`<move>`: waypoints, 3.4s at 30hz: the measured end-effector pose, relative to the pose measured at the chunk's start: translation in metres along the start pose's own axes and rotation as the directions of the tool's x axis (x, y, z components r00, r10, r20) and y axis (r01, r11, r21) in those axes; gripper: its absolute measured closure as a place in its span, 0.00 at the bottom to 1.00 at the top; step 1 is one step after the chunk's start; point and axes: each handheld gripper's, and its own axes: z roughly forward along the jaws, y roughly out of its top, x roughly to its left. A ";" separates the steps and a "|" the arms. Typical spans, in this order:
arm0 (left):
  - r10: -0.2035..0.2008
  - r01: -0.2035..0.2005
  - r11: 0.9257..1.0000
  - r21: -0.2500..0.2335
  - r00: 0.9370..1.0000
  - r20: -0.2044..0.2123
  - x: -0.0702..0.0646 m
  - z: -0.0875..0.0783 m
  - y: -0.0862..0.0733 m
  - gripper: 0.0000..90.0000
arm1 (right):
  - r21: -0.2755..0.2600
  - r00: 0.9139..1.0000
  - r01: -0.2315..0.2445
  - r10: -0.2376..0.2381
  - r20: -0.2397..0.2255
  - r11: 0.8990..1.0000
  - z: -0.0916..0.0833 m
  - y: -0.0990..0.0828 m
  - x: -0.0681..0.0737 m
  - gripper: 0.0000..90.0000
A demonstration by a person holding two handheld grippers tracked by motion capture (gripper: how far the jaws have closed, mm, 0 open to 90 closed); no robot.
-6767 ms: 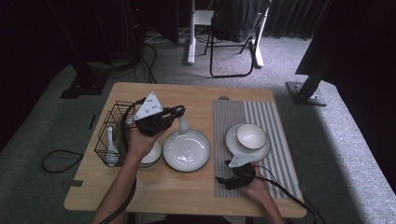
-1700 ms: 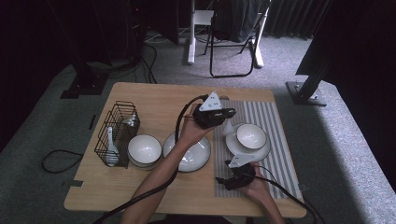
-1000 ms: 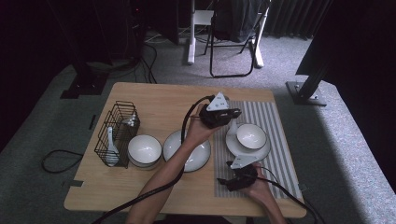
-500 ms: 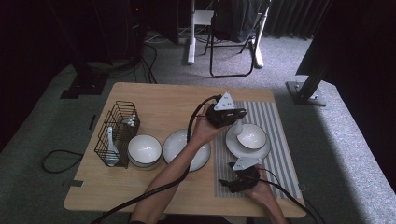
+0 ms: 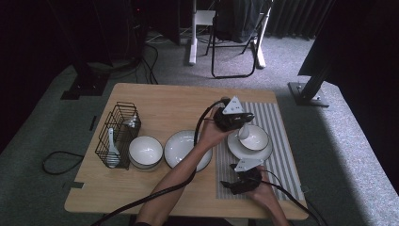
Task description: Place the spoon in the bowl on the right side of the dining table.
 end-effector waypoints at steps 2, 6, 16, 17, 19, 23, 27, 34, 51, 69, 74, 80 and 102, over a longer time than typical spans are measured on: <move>-0.004 0.004 1.000 0.003 1.000 0.001 0.000 0.001 -0.002 0.95 | 0.000 1.000 0.001 -0.001 0.000 1.000 0.000 0.000 0.000 0.24; -0.005 0.005 1.000 0.005 1.000 0.002 0.000 0.002 -0.003 0.95 | 0.000 1.000 -0.002 0.002 -0.001 1.000 0.000 0.000 0.000 0.24; 0.011 -0.011 1.000 0.029 1.000 0.001 -0.002 -0.001 -0.007 0.94 | 0.002 1.000 -0.001 0.001 -0.003 1.000 0.000 0.000 0.000 0.24; 0.015 -0.015 0.999 0.034 1.000 0.000 -0.002 -0.002 -0.008 0.94 | 0.002 1.000 -0.002 0.002 -0.004 1.000 0.000 0.000 0.000 0.24; 0.017 -0.017 0.999 0.044 1.000 -0.002 -0.002 -0.003 -0.010 0.94 | 0.002 1.000 -0.002 0.002 -0.004 1.000 0.000 0.000 0.000 0.24; 0.019 -0.018 0.997 0.073 1.000 -0.003 -0.003 -0.004 -0.017 0.94 | 0.002 1.000 -0.003 0.003 -0.005 1.000 0.000 0.000 0.000 0.24; 0.032 -0.031 0.993 0.114 0.999 -0.003 -0.005 -0.003 -0.025 0.93 | 0.002 1.000 -0.003 0.003 -0.004 1.000 0.000 0.000 0.000 0.24; 0.031 -0.030 0.985 0.169 1.000 -0.004 -0.008 0.000 -0.041 0.93 | 0.002 1.000 -0.003 0.003 -0.003 1.000 0.000 0.000 0.000 0.24; 0.009 -0.005 0.977 0.213 1.000 -0.015 -0.010 0.005 -0.061 0.94 | 0.002 1.000 -0.004 0.004 -0.002 1.000 0.000 0.000 0.000 0.24; -0.019 0.020 0.974 0.224 1.000 -0.008 -0.012 0.009 -0.066 0.81 | 0.001 1.000 -0.003 0.003 -0.007 1.000 0.000 0.000 0.000 0.24; -0.021 0.023 0.974 0.223 1.000 -0.010 -0.011 0.008 -0.065 0.80 | 0.001 1.000 -0.003 0.003 -0.007 1.000 0.000 0.000 0.000 0.24; -0.025 0.028 0.976 0.217 1.000 -0.016 -0.011 0.007 -0.064 0.80 | 0.001 1.000 -0.002 0.002 -0.006 1.000 0.000 0.000 0.000 0.24; -0.048 0.047 0.978 0.202 0.999 -0.004 -0.006 -0.003 -0.059 0.77 | 0.000 1.000 -0.006 0.006 -0.009 1.000 0.000 0.000 -0.001 0.24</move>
